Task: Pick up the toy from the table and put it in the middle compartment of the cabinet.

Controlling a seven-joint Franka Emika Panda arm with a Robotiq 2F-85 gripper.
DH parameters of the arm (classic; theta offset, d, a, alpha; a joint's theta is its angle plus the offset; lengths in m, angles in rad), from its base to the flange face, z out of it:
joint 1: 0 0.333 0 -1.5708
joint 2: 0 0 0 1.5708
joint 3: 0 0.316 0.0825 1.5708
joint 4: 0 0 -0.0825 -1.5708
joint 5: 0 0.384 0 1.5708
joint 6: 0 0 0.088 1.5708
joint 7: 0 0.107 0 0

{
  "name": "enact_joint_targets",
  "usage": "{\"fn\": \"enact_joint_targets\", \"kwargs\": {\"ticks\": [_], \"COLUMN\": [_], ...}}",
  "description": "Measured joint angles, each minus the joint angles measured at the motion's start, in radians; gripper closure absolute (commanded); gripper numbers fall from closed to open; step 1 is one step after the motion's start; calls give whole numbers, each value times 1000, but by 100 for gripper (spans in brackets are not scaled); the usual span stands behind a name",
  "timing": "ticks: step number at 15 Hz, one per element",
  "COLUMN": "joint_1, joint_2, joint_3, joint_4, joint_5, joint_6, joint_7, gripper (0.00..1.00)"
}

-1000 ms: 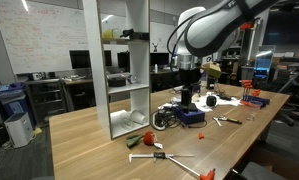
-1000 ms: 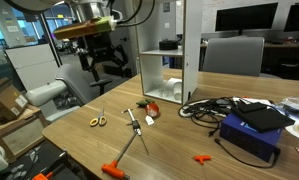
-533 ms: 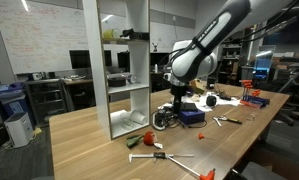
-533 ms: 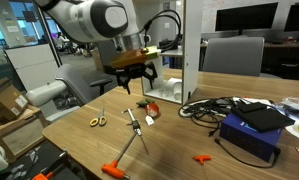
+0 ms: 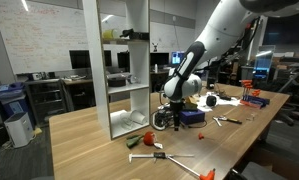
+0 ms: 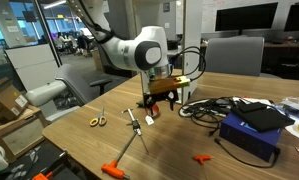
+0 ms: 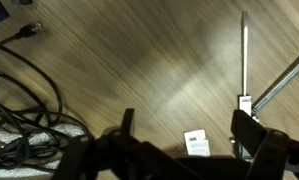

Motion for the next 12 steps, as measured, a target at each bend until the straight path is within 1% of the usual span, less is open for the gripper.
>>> {"fn": "enact_joint_targets", "kwargs": {"ticks": [2, 5, 8, 12], "joint_1": [-23, -34, -34, -34], "joint_2": [95, 202, 267, 320], "joint_3": [20, 46, 73, 102], "joint_4": [78, 189, 282, 362], "joint_5": [-9, -27, -31, -31], "joint_6": [-3, -22, -61, -104], "joint_7": [-2, 0, 4, 4], "gripper": [0, 0, 0, 0]}}
